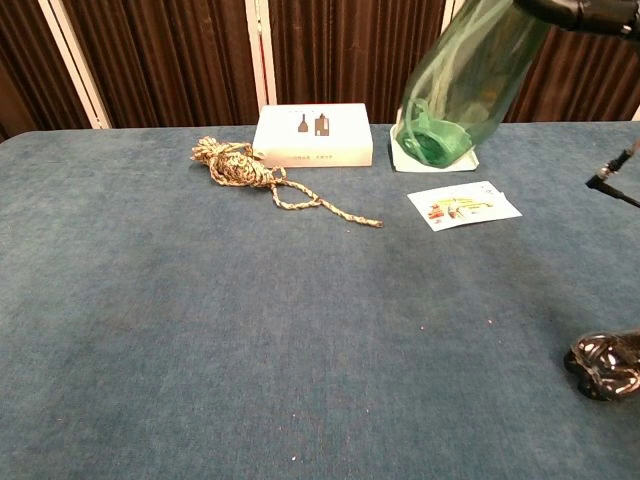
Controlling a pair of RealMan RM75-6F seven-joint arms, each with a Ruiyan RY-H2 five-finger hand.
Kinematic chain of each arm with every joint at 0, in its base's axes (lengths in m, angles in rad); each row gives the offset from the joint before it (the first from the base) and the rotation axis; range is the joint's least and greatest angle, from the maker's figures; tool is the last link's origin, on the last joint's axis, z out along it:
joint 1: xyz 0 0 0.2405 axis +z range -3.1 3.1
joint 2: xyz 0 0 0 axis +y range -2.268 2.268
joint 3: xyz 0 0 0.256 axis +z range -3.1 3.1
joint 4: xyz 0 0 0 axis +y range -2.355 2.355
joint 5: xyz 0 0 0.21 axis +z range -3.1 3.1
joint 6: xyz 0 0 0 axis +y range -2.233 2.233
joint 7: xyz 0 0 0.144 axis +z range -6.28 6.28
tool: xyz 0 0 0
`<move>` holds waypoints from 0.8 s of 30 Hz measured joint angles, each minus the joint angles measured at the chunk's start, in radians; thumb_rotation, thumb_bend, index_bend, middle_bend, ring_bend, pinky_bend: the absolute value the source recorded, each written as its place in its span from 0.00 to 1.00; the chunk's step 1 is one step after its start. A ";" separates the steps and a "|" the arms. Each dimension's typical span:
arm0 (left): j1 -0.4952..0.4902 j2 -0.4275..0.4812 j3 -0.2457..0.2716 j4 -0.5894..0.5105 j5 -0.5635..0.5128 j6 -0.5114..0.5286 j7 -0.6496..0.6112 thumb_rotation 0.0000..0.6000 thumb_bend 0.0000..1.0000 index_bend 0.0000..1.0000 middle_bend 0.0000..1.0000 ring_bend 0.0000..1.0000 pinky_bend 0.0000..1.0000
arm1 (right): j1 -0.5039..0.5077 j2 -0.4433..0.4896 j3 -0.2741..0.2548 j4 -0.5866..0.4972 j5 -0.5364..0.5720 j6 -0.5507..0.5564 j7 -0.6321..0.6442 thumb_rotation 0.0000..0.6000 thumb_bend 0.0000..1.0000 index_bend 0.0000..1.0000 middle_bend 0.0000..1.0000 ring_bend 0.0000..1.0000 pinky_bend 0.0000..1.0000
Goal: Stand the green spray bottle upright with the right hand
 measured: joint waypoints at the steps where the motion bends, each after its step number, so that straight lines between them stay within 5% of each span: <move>1: 0.000 0.000 0.000 -0.001 0.000 0.000 0.000 1.00 0.05 0.00 0.00 0.00 0.00 | -0.003 -0.005 0.000 0.010 -0.001 0.002 0.006 1.00 0.61 0.94 0.09 0.00 0.00; 24: 0.006 0.007 0.010 -0.004 0.019 0.013 -0.012 1.00 0.07 0.00 0.00 0.00 0.00 | -0.068 -0.278 -0.093 0.496 -0.037 0.002 0.175 1.00 0.61 0.94 0.08 0.00 0.00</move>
